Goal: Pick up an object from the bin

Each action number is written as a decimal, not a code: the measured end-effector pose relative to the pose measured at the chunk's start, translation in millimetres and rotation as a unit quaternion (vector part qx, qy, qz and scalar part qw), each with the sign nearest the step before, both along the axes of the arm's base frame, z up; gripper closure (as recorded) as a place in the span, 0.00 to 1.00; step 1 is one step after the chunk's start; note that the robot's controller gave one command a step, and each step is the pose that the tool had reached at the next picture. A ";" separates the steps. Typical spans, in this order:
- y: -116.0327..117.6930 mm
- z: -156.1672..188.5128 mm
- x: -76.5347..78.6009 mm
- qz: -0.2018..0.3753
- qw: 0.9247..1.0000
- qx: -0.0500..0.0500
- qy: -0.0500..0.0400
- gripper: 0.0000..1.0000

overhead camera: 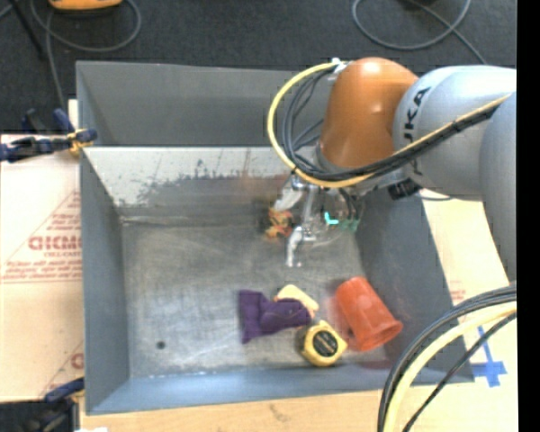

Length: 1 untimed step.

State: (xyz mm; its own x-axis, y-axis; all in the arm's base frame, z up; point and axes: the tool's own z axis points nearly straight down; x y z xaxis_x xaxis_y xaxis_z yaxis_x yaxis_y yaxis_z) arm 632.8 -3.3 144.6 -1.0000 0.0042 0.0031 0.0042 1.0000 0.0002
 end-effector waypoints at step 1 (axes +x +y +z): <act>-0.1 4.8 2.0 0.000 1.000 0.000 -0.004 0.00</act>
Offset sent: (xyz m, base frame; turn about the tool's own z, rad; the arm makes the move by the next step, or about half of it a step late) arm -0.0521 -0.0319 -0.0304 0.0809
